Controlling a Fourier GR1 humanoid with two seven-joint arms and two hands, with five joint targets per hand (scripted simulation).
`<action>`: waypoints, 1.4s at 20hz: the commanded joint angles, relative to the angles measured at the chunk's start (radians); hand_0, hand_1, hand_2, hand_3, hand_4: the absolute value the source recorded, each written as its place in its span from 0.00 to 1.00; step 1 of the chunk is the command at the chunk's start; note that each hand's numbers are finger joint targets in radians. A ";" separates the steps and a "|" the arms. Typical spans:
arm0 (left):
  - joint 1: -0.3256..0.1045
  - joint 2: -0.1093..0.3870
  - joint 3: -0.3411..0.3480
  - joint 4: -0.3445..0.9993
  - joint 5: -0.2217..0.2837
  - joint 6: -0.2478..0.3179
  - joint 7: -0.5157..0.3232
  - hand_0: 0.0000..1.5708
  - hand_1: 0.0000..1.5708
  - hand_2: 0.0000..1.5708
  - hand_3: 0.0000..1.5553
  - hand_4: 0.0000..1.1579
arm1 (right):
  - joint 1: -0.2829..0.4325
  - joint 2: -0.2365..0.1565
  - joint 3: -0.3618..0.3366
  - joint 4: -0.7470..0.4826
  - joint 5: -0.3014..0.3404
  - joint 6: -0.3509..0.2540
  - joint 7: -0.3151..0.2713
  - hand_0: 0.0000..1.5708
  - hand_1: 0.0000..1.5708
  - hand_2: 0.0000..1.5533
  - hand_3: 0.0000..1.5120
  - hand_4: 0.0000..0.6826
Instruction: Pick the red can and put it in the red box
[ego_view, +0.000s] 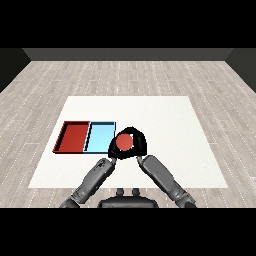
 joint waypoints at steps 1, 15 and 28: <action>-0.132 -0.006 -0.062 0.114 0.082 0.148 -0.011 1.00 1.00 0.99 0.95 0.97 | -0.047 0.012 0.038 0.002 0.001 -0.053 0.035 0.95 0.95 0.93 0.92 0.96; -0.034 -0.005 -0.001 0.025 0.047 0.127 -0.148 1.00 1.00 1.00 0.97 0.99 | -0.049 0.012 0.009 0.021 -0.015 -0.020 0.049 0.79 0.79 0.80 0.76 0.00; 0.003 -0.005 -0.036 -0.038 0.009 0.203 -0.121 1.00 1.00 1.00 0.96 0.98 | 0.044 -0.021 -0.075 -0.047 0.081 0.081 0.178 0.00 0.00 0.00 0.00 0.00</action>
